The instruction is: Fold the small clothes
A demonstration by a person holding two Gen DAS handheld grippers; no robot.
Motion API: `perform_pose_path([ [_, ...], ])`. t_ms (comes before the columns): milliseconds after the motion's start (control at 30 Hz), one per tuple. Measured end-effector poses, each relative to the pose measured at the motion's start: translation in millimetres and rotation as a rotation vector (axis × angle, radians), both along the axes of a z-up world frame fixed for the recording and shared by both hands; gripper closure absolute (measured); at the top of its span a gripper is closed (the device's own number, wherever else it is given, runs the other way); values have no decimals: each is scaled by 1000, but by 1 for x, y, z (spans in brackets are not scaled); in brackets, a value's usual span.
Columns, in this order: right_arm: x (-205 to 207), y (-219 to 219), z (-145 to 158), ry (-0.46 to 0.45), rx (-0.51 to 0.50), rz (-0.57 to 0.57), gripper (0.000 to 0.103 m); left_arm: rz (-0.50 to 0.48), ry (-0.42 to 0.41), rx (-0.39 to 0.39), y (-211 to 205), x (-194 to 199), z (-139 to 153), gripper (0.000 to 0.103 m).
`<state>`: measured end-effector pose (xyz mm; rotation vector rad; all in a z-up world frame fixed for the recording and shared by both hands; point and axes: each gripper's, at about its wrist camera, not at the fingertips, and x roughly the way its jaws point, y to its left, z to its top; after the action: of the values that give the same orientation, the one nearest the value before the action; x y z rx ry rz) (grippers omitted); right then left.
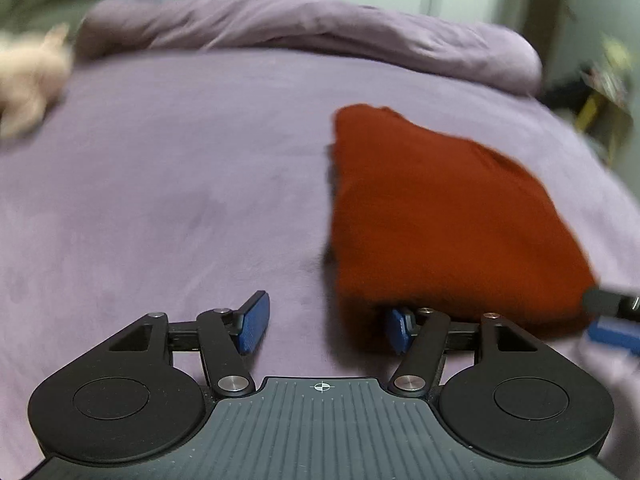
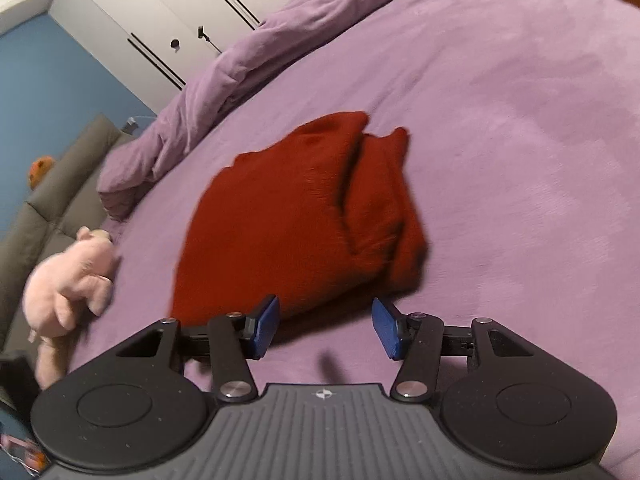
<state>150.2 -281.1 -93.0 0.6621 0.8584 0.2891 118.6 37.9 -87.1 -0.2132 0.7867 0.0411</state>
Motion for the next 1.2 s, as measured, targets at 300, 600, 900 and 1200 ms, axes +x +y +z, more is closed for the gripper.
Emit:
perform_pose_path([
  [300, 23, -6, -28, 119, 251, -162, 95, 6, -4, 2, 12, -8, 6, 35],
  [600, 23, 8, -29, 37, -63, -60, 99, 18, 69, -10, 23, -19, 6, 38],
  [900, -7, 54, 34, -140, -440, 64, 87, 19, -4, -76, 22, -15, 35, 37],
  [1200, 10, 43, 6, -58, -554, 76, 80, -54, 98, 40, 1, 8, 8, 31],
])
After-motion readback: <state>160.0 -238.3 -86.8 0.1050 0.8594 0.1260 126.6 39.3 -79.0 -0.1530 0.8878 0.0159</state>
